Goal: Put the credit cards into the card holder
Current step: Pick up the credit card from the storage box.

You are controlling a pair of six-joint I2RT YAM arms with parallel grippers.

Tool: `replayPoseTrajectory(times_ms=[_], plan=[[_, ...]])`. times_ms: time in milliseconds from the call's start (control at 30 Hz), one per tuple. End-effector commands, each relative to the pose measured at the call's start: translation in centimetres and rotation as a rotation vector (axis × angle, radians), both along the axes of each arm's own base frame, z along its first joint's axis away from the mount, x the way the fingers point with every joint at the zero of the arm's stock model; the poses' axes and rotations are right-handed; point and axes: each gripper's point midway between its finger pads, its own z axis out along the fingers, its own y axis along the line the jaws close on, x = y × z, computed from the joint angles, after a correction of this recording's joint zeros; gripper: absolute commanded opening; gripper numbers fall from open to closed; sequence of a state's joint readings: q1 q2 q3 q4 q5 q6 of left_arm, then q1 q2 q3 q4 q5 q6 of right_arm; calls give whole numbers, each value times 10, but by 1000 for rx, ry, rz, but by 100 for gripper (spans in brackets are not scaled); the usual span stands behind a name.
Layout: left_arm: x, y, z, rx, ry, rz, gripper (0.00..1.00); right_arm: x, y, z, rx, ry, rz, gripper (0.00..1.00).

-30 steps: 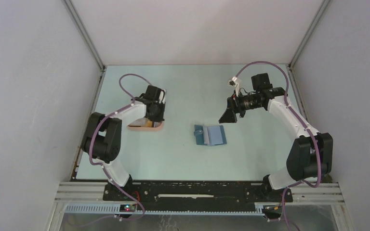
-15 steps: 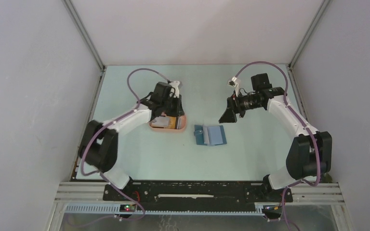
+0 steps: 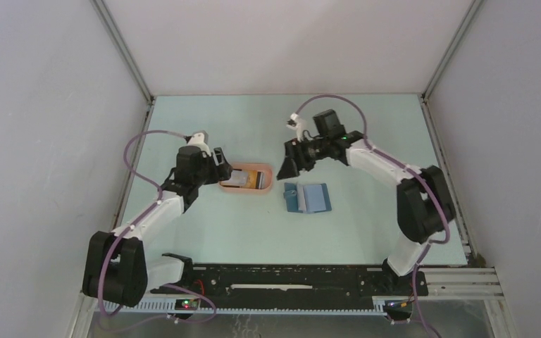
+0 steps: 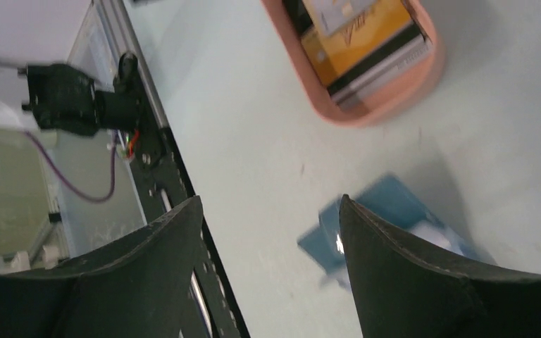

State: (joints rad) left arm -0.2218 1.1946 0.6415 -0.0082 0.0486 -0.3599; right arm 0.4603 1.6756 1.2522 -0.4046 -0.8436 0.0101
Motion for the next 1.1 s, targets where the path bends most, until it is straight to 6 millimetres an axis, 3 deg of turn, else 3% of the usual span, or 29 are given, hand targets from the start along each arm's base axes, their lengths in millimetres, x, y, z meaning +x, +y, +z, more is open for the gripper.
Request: replayPoseTrajectory(times_ms=[0, 33, 167, 333, 467, 800, 1067], plan=[[15, 7, 9, -44, -81, 45, 75, 38, 59, 6, 12, 74, -168, 77], [15, 9, 6, -48, -78, 51, 75, 39, 71, -6, -9, 114, -170, 73], [15, 20, -5, -52, -63, 76, 75, 48, 110, -14, -14, 188, -197, 60], [14, 19, -24, -80, -11, 53, 61, 58, 138, -40, -51, 260, -230, 53], [11, 14, -34, -101, 16, 35, 53, 56, 142, -62, -107, 272, -264, 54], [3, 10, -54, -139, 75, 42, 30, 58, 149, -93, -180, 294, -340, 67], [-7, 11, -61, -152, 88, 56, 24, 61, 157, -112, -224, 284, -379, 69]])
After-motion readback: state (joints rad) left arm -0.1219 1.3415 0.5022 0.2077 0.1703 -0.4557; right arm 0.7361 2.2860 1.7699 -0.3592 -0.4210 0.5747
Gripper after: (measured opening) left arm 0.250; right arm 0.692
